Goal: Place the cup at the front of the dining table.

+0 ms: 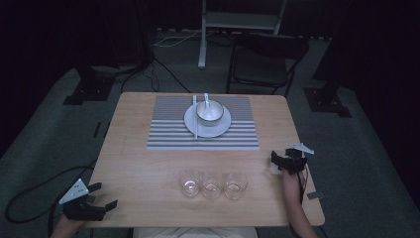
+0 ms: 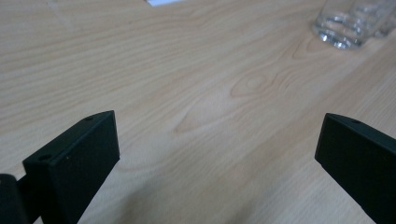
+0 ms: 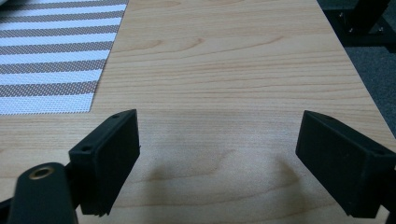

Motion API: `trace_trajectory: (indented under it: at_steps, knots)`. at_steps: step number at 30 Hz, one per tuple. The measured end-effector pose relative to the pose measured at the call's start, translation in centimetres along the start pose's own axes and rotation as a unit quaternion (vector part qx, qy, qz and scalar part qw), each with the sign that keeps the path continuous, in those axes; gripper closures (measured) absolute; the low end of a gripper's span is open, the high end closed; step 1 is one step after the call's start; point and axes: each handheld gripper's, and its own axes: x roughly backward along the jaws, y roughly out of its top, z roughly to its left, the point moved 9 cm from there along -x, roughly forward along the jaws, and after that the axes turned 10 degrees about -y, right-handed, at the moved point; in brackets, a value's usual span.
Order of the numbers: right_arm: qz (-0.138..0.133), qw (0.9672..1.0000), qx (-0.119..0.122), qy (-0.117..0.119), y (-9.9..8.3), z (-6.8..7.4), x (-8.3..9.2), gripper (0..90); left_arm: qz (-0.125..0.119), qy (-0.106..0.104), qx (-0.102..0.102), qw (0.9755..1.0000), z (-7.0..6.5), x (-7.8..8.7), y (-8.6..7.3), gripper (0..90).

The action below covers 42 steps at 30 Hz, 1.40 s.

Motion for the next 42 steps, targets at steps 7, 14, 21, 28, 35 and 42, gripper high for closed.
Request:
trace_trajectory:
  at_steps: [7, 14, 21, 28, 35, 42]
  knots:
    - [0.0, 1.0, 0.001, 0.0, 0.0, 0.0, 0.0, 13.0, -0.003, 0.002, -0.006, 1.0, 0.0, 0.3, -0.2, 0.3]
    - [0.001, 1.0, 0.001, -0.001, 0.0, 0.0, 0.0, 13.0, 0.018, -0.024, -0.003, 0.9996, -0.6, -0.5, -0.4, 0.3]
    - [0.003, 1.0, 0.002, -0.003, -0.1, 0.0, 0.0, 13.0, 0.016, -0.034, -0.003, 0.9993, -0.9, -0.7, -0.1, 0.4]
    - [0.003, 1.0, 0.003, -0.003, -0.1, 0.0, 0.0, 13.0, 0.008, -0.048, -0.005, 0.9988, -1.1, -1.0, 0.4, 0.4]
    - [0.003, 1.0, 0.003, -0.004, -0.1, 0.0, -0.1, 13.0, 0.015, -0.058, -0.012, 0.9981, -1.5, -1.8, 0.9, 0.4]
    - [0.004, 1.0, 0.004, -0.005, -0.1, 0.0, -0.1, 13.0, 0.004, -0.062, -0.022, 0.9978, -2.0, -2.2, 2.0, 0.4]
